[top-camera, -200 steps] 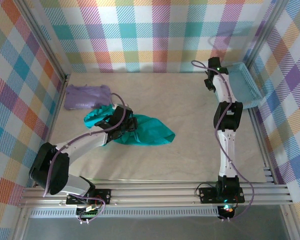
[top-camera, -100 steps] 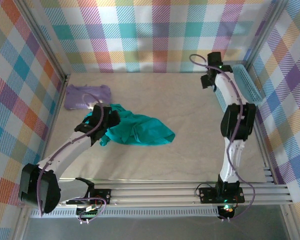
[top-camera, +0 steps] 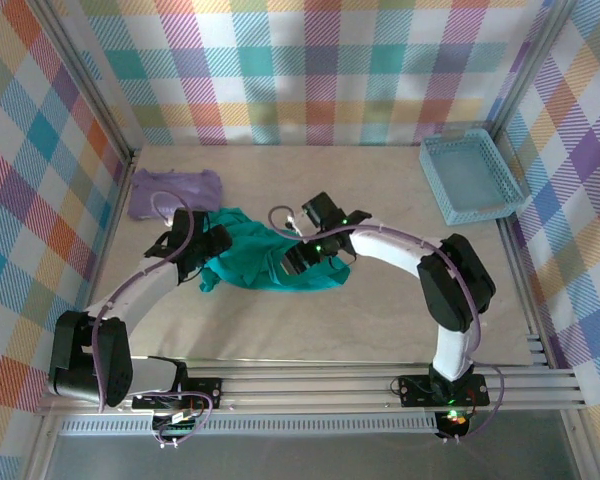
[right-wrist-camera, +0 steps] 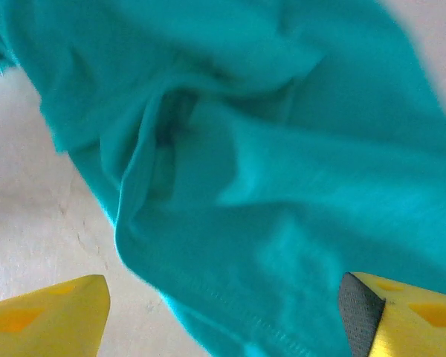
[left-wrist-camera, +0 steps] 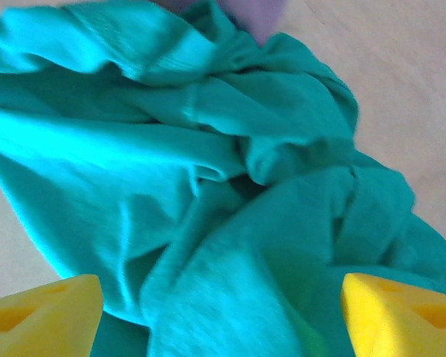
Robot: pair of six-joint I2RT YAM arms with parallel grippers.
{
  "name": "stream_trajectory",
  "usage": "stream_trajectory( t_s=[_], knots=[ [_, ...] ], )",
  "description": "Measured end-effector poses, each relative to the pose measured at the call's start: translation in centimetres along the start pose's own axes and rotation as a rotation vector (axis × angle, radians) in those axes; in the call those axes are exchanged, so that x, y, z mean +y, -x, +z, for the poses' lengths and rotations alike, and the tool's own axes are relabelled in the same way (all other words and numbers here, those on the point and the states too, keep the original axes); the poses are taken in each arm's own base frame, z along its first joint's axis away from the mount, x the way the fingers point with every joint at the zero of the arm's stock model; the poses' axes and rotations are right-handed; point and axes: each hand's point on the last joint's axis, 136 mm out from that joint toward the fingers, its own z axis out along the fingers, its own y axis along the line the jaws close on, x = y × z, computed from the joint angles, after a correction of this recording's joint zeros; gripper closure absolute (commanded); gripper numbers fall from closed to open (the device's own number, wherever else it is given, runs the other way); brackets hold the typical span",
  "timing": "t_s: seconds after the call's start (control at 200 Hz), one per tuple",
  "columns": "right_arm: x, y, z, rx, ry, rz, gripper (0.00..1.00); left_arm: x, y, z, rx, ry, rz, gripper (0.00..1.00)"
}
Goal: Fold the inside-out t-shirt
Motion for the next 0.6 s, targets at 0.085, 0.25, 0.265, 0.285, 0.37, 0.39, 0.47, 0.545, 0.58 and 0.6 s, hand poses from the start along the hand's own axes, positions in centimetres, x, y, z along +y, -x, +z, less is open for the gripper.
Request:
stream_trajectory(
  t_s=[0.085, 0.25, 0.265, 0.285, 0.37, 0.39, 0.47, 0.545, 0.58, 0.6],
  knots=[
    [-0.9, -1.4, 0.3, 0.033, -0.038, 0.032, 0.21, -0.9, -0.7, -0.6, -0.006, 0.003, 0.073, 0.18],
    [-5.6, -3.7, -1.5, 0.059, -0.155, 0.194, 0.25, -5.7, -3.6, -3.1, -0.027, -0.078, 0.306, 0.2],
    [-6.1, -4.0, -1.8, 0.062, -0.164, 0.213, 0.26, -6.2, -3.9, -3.2, -0.024, -0.089, 0.322, 0.2],
    [-6.8, -4.2, -2.1, 0.062, -0.176, 0.241, 0.27, -6.9, -4.4, -3.3, -0.019, -0.106, 0.343, 0.21],
    [-9.1, -5.0, -2.7, 0.062, -0.211, 0.337, 0.3, -9.4, -6.4, -3.2, 0.025, -0.156, 0.422, 0.26],
    [-9.5, -5.2, -2.8, 0.063, -0.217, 0.357, 0.32, -9.9, -6.8, -3.0, 0.036, -0.163, 0.44, 0.28],
    [-10.5, -5.8, -2.5, 0.075, -0.227, 0.417, 0.34, -11.5, -8.0, -1.5, 0.08, -0.158, 0.489, 0.31],
    [-10.9, -6.5, -1.5, 0.1, -0.229, 0.446, 0.39, -12.2, -8.5, 0.3, 0.11, -0.127, 0.514, 0.32],
    [-11.0, -6.9, -1.0, 0.114, -0.227, 0.459, 0.43, -12.3, -8.6, 1.2, 0.12, -0.103, 0.523, 0.35],
    [-11.0, -7.0, -0.8, 0.119, -0.228, 0.465, 0.45, -12.3, -8.7, 1.6, 0.124, -0.093, 0.528, 0.37]
  ],
)
